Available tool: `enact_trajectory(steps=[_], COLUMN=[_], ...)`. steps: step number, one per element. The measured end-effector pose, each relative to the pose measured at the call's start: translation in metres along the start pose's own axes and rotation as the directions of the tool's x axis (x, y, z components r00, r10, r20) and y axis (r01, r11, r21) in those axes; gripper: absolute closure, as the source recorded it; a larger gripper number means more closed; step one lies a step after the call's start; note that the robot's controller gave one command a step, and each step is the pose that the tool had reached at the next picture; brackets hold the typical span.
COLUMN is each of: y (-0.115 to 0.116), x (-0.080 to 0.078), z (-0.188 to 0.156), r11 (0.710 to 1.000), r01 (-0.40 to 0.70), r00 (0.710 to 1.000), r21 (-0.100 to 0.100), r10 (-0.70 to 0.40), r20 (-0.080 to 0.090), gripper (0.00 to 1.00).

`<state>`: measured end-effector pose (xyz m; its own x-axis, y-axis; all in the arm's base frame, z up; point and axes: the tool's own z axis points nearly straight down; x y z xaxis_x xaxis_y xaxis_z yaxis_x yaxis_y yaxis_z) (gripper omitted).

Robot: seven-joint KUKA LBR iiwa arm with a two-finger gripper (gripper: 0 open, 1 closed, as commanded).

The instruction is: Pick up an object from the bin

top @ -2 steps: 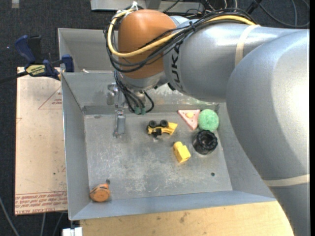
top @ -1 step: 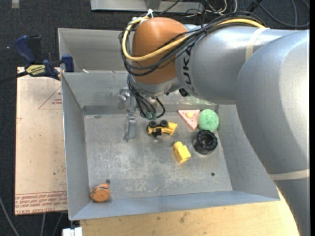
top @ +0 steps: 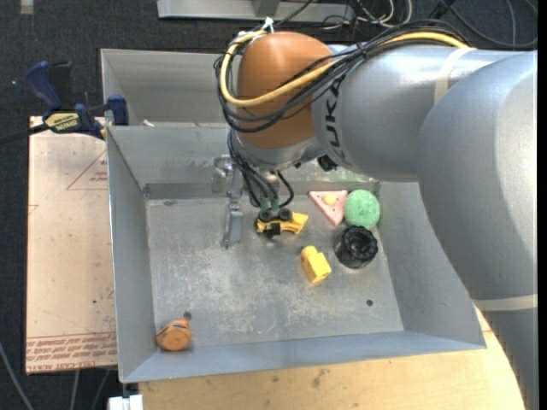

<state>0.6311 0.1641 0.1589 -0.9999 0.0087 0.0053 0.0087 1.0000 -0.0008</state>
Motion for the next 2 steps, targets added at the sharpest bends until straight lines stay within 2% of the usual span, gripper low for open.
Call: enact_trajectory(steps=[1, 2], y=[-0.021, -0.053], x=[0.032, 0.016], z=[-0.007, -0.006], r11=[0.981, 0.999], r01=[0.193, 0.032], r00=[0.981, 0.999], r21=[-0.001, -0.003], r10=[-0.193, -0.032], r20=[0.011, 0.007], gripper=[0.00, 0.00])
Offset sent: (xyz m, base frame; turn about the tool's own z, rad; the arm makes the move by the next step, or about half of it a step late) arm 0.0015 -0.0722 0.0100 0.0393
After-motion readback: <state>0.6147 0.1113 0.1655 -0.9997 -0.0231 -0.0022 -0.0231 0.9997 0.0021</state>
